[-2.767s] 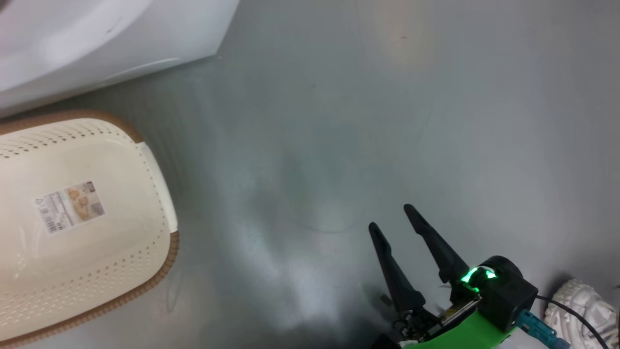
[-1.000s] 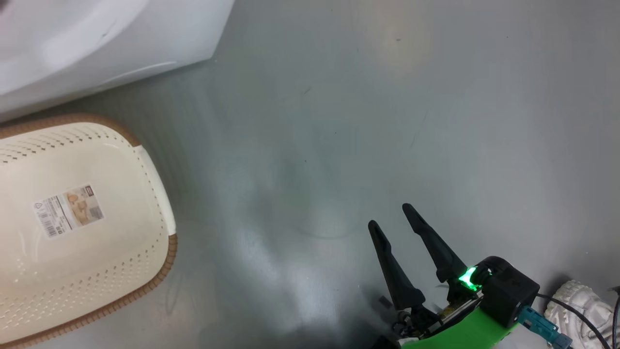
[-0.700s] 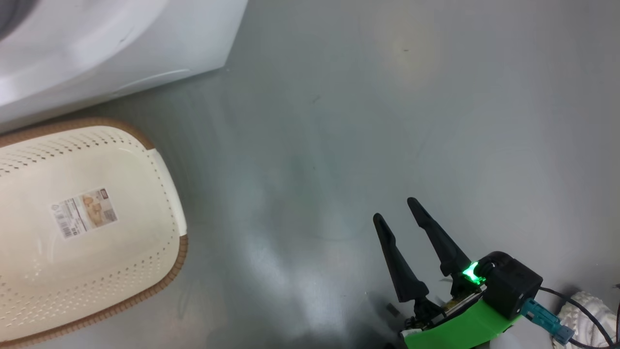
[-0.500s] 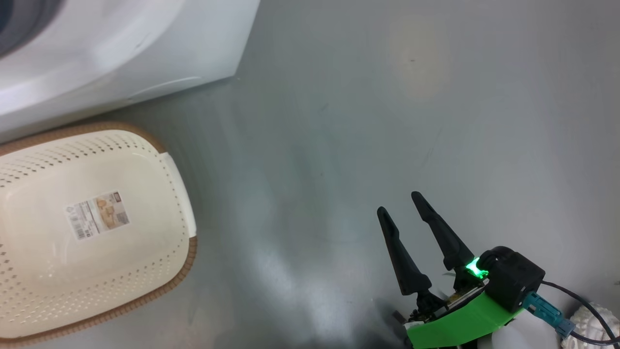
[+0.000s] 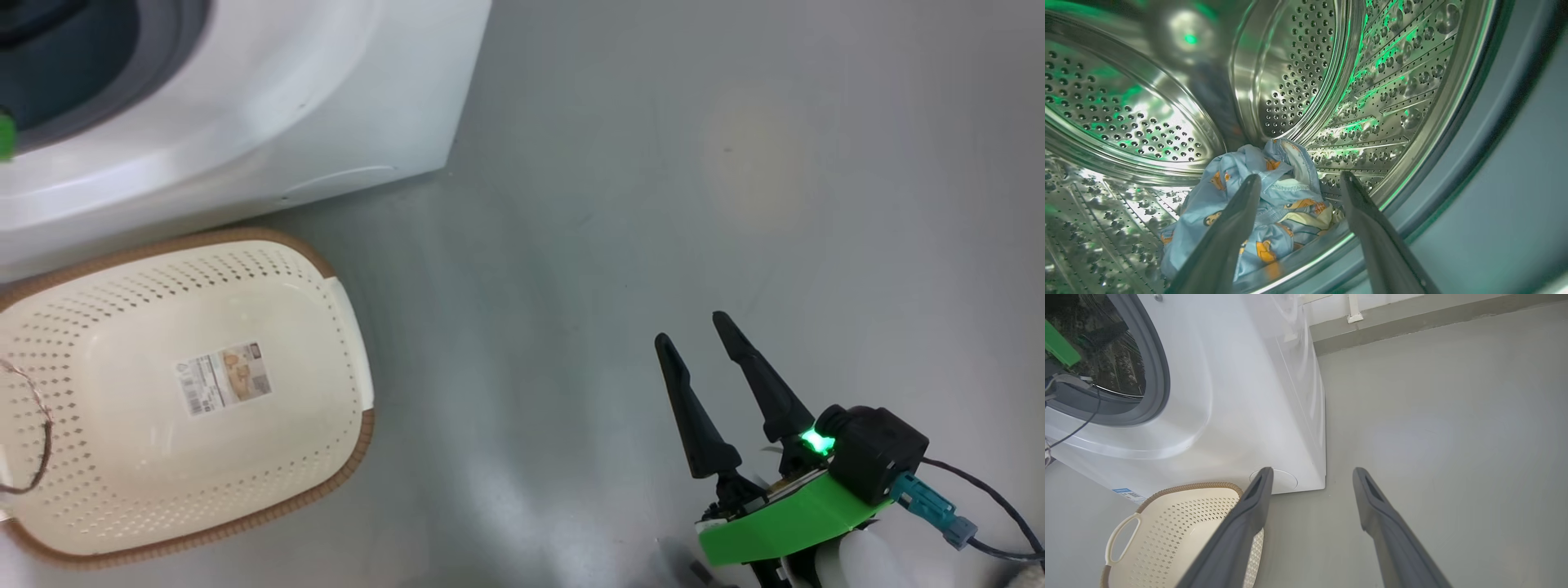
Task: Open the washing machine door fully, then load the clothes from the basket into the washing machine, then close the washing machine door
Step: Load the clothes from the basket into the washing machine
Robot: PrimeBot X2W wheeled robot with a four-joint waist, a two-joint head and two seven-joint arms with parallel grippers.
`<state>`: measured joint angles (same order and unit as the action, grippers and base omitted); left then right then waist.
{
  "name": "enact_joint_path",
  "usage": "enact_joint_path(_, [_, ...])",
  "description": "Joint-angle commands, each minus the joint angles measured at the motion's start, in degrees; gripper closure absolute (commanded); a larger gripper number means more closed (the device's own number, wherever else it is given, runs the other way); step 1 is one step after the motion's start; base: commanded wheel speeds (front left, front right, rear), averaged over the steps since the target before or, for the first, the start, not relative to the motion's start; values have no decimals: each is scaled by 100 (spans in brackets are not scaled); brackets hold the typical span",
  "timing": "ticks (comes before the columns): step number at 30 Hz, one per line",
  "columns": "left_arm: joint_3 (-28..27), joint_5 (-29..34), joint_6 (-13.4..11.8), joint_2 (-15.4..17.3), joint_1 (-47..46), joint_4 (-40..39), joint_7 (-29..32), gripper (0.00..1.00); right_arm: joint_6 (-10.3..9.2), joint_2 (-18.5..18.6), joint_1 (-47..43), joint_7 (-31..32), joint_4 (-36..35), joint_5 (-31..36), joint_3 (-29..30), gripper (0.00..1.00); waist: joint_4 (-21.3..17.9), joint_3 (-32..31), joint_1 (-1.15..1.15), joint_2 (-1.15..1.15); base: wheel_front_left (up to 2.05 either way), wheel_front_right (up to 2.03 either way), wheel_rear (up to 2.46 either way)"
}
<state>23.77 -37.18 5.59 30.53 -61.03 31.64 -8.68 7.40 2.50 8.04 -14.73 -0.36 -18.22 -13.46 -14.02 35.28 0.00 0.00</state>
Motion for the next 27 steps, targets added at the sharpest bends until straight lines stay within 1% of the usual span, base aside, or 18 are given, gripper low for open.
enact_joint_path(1, [-128,-24,-38,243,79,-85,-75,0,9,38,-15,-27,-80,19,-86,0,123,-133,0,0,0,0,0])
enact_joint_path(9, [-56,-89,-23,71,484,-2,-326,0,9,38,37,-27,72,55,58,0,317,-451,0,0,0,0,0])
enact_joint_path(18, [-64,-90,-19,-142,1064,-115,-572,0,9,38,19,-27,277,118,251,0,575,-962,0,0,0,0,0])
enact_joint_path(23, [-208,-65,-66,-253,1602,-328,-622,0,9,38,0,-27,397,154,321,0,701,-1276,0,0,0,0,0])
enact_joint_path(24, [-215,62,-98,-230,1710,-424,-625,0,9,38,-6,-27,420,167,335,0,726,-1337,0,0,0,0,0])
enact_joint_path(27, [-481,201,-175,-330,2127,-745,-628,0,9,38,-30,-27,463,255,370,0,800,-1527,0,0,0,0,0])
